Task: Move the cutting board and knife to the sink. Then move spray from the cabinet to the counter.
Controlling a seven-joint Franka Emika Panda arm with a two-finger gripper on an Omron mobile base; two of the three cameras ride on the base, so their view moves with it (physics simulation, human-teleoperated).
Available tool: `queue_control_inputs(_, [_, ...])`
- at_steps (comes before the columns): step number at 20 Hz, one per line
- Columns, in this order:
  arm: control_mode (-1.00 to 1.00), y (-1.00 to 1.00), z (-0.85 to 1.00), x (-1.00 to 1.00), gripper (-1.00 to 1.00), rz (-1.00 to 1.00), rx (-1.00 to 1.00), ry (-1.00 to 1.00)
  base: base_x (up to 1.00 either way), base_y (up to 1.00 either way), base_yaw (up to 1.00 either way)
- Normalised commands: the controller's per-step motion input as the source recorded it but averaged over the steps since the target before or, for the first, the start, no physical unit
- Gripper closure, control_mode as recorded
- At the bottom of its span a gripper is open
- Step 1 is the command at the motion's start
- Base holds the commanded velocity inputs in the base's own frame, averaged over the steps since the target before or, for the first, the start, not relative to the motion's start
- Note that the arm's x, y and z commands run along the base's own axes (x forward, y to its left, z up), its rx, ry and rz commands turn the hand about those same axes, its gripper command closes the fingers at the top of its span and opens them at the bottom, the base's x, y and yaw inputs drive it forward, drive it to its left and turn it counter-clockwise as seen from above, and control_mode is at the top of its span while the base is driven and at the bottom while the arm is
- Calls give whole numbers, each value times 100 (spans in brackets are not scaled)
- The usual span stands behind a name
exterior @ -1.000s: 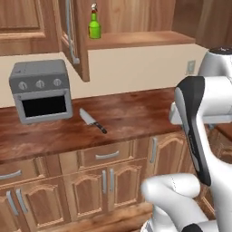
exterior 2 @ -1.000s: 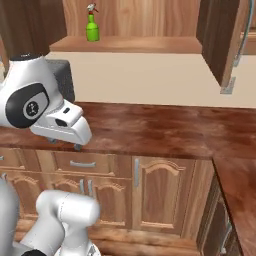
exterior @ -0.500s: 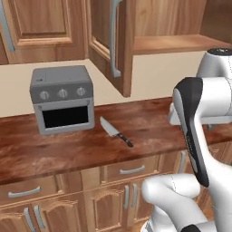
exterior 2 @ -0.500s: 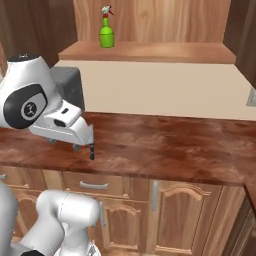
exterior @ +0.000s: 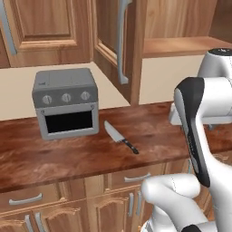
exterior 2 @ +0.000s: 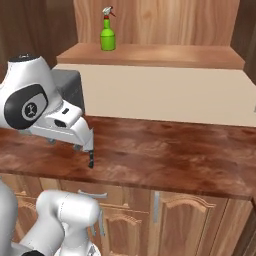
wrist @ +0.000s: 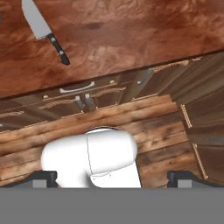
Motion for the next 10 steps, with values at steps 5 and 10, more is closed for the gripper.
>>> queue_control_inputs(5, [100, 0, 0, 0, -100, 0, 0, 0, 58, 0, 10])
queue_control_inputs(10, [100, 0, 0, 0, -100, 0, 0, 0, 51, 0, 13])
